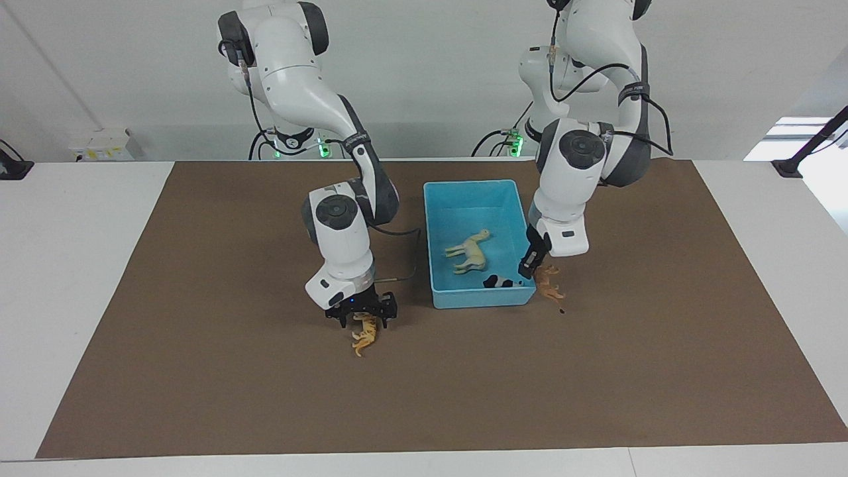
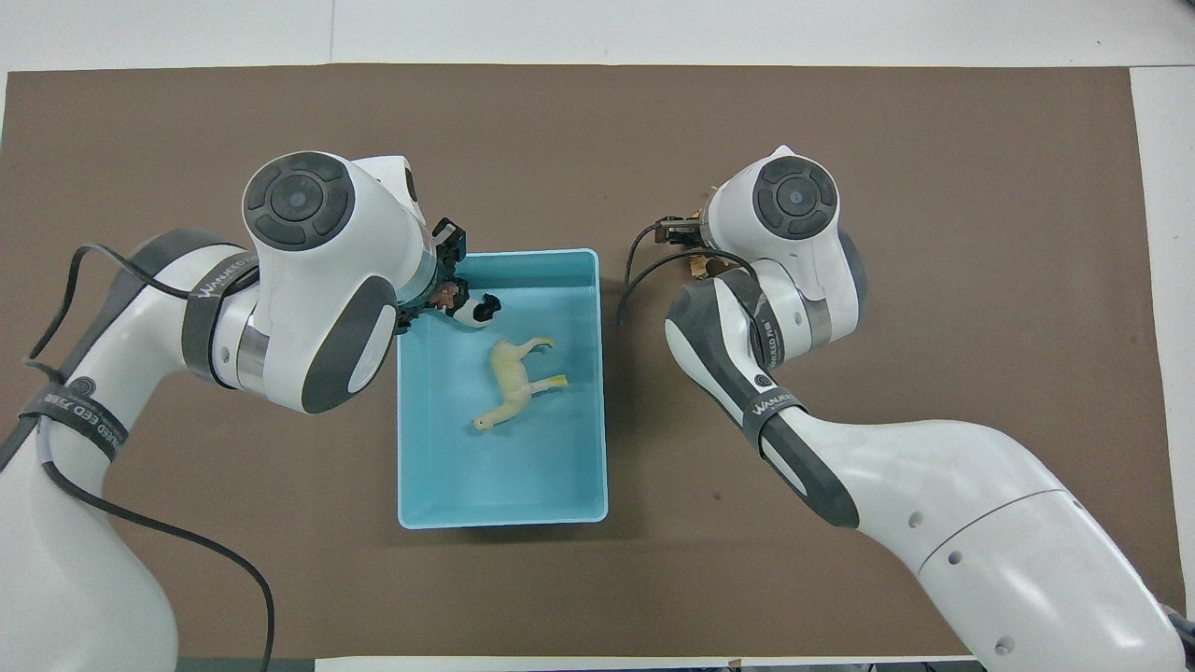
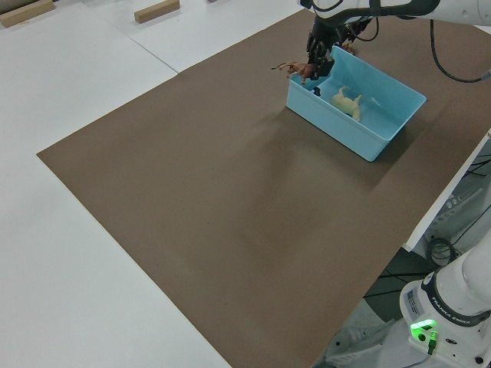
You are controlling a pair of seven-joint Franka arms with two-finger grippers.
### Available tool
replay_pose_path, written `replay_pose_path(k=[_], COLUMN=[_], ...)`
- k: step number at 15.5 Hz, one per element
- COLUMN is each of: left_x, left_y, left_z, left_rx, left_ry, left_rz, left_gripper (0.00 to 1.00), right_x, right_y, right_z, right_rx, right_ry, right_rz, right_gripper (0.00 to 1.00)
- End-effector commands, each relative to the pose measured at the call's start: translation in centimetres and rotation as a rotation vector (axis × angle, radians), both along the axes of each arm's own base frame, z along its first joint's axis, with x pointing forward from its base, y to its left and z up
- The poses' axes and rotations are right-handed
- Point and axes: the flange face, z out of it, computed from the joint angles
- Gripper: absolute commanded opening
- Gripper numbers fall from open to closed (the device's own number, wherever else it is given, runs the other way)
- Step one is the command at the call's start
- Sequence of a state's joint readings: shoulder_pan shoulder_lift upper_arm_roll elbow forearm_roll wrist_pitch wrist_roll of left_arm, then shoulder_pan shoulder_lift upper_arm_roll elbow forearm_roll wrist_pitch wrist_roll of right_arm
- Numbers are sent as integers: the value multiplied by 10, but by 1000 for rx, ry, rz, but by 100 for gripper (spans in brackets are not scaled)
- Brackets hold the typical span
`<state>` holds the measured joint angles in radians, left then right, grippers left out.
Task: Put all toys into storage box
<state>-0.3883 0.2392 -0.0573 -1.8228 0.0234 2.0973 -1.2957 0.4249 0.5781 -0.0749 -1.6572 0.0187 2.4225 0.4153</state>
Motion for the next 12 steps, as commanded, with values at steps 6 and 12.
replay_pose_path(k=[6,12], left_x=[-65,-39], left_y=[-30,4], left_z=[-30,10], left_rx=[14,41], left_ry=[8,2], left_rz=[-85,-148], left_gripper=[65,100], right_x=[1,10], right_y=[-1,13], right_z=[-3,56], right_rx=[-22,-55], right_ry=[-26,68], right_rz=[51,47], right_gripper=[0,0])
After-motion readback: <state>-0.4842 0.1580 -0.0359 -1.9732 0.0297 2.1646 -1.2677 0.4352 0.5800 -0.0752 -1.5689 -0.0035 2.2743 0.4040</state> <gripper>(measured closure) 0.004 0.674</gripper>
